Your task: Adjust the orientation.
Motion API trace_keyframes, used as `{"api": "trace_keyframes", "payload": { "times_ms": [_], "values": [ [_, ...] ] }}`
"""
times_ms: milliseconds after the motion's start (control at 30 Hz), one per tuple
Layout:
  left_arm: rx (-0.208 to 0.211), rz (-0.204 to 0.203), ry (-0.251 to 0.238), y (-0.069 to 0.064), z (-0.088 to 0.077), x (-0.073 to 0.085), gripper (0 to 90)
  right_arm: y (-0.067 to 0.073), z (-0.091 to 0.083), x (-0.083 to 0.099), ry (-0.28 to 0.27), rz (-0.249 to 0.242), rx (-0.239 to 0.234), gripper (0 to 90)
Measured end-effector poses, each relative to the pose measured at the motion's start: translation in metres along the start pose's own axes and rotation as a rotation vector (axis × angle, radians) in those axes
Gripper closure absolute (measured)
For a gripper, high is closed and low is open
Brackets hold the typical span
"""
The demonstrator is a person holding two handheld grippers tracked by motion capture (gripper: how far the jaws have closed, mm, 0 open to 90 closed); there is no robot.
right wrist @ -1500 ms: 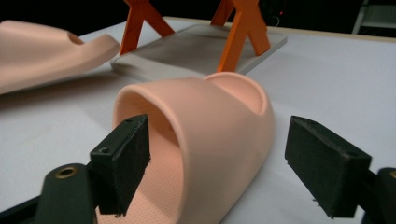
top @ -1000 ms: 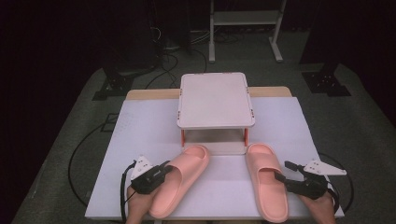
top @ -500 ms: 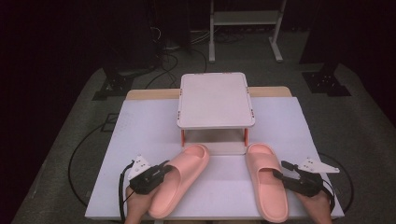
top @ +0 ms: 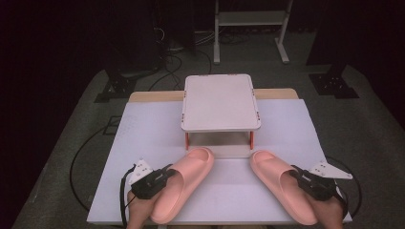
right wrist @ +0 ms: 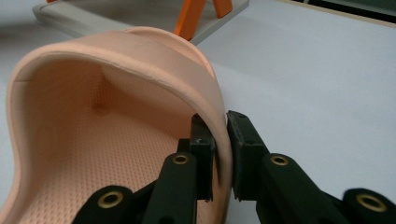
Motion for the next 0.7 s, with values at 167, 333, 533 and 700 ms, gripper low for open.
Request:
{"api": "trace_keyframes", "payload": {
  "times_ms": [167, 333, 533, 700],
  "values": [
    [0.0, -0.008, -0.007, 0.001, -0.002, 0.0, 80.4, -0.004, -0.008, -0.003, -0.041, 0.023, -0.007, 81.4],
    [-0.011, -0.008, -0.008, 0.002, -0.004, 0.001, 80.4, -0.005, -0.012, -0.006, -0.071, 0.033, -0.02, 82.2],
    [-0.012, -0.01, -0.015, 0.002, -0.006, 0.0, 80.4, -0.003, -0.012, -0.009, -0.084, 0.037, -0.049, 82.1],
    [-0.008, -0.02, -0.022, 0.002, -0.007, 0.0, 80.4, -0.001, -0.013, -0.011, -0.099, 0.041, -0.06, 82.1]
  ]
}}
Point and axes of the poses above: each handheld gripper's, and its own axes: z roughly forward along the jaws, x roughly out of its underside, y roughly to its left, the point moved 1 cm from there along z, roughly forward along the jaws, and after that the axes turned 3 degrees about -z, right-handed, at the moved point
